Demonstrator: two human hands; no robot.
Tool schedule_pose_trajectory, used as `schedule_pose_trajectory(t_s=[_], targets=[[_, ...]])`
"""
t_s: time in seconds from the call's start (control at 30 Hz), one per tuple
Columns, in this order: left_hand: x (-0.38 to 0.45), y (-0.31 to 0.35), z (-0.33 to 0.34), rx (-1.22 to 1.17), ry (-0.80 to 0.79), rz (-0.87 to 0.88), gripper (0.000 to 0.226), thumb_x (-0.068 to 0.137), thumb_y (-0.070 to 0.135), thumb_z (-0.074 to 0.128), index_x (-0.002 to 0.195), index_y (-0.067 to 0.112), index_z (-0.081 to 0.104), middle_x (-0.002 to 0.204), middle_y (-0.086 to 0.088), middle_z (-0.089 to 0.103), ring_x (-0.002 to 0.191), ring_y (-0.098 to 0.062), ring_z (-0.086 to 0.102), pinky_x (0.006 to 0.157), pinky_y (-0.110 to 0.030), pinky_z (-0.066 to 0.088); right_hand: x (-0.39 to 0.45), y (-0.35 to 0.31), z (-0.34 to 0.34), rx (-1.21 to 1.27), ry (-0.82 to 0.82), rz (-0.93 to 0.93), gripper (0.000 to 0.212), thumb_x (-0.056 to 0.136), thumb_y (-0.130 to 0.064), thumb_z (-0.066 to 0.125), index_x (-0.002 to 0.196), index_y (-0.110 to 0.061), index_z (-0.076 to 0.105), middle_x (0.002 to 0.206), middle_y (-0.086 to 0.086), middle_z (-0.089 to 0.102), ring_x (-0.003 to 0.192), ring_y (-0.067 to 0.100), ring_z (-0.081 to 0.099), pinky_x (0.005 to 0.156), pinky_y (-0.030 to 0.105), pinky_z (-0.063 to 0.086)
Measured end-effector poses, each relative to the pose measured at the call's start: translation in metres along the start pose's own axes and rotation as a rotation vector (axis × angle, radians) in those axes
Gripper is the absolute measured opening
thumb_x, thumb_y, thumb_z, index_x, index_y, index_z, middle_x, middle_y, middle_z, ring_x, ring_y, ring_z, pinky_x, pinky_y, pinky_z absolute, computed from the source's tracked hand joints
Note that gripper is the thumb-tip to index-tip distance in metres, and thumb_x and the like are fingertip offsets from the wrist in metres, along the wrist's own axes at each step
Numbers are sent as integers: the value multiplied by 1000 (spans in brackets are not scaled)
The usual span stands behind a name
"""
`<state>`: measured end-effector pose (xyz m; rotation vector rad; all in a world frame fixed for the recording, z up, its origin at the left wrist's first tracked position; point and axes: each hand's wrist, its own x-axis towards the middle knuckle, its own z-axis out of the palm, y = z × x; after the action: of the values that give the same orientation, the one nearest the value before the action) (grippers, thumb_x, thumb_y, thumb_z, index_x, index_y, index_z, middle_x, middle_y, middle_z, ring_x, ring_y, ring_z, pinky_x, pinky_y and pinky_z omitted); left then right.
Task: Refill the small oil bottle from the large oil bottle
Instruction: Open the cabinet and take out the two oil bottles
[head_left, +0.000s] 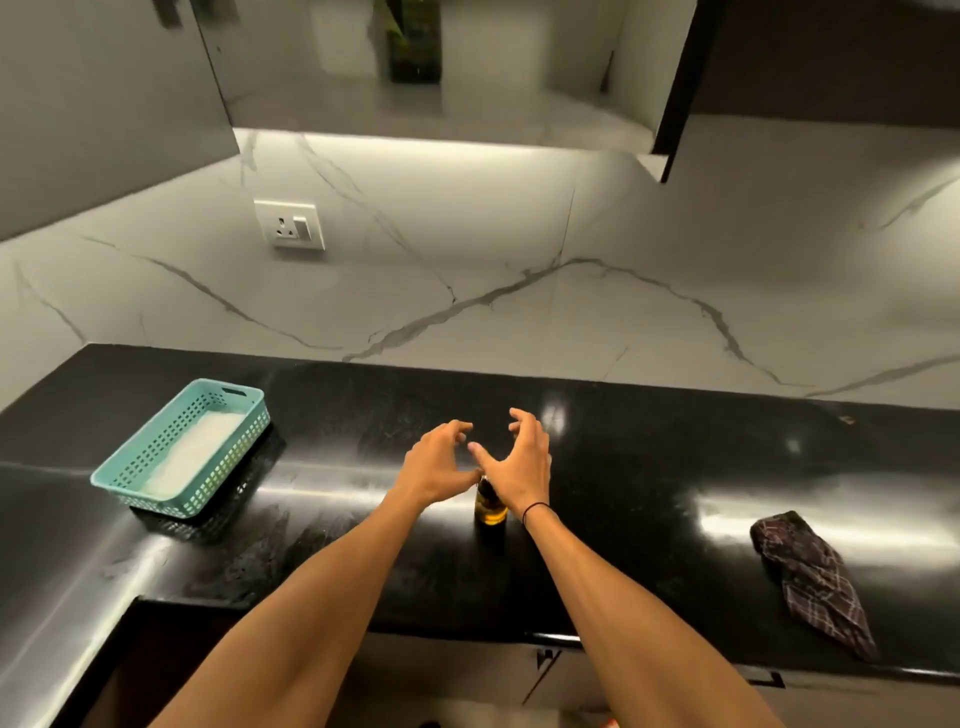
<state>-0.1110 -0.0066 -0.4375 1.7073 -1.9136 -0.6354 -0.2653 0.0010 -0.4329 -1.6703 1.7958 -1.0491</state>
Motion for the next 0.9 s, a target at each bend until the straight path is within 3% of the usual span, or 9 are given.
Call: schedule_pose_trajectory(t_s=[0.13,0.27,0.47,0.67,0.9], targets=[[-3,37,-40,17,141,70,60,75,41,79,132,28,65,110,11,73,100,-10,72,82,-37,61,8,-38,-22,44,71,-121,68,80,-48,83,134,-23,49,120,-3,57,112,15,53,95,45,54],[3,67,-77,5,238,137,49,78,26,77,126,27,68,105,8,76,90,-12,73,80,-36,63,20,-80,-41,113,115,-213,61,82,-39,83,131,-20,51,117,-2,57,109,15,53,92,44,56],[14,110,-136,-91,377,180,46,82,44,85,121,25,71,94,15,72,85,-4,71,77,-25,59,37,-137,-70,200,165,-304,48,88,-36,77,127,-21,52,113,-4,56,103,14,56,83,30,55],[26,152,-193,-126,541,259,36,84,30,87,117,28,72,92,17,74,85,-2,73,81,-29,64,55,-201,-102,399,222,-388,40,92,-35,76,123,-21,55,109,-2,65,92,14,64,83,28,60],[48,198,-266,-288,683,346,30,82,22,86,108,28,73,87,11,76,81,-2,74,81,-34,63,83,-276,-148,538,308,-526,29,89,-25,75,113,-21,59,87,-6,66,79,11,65,72,31,56]])
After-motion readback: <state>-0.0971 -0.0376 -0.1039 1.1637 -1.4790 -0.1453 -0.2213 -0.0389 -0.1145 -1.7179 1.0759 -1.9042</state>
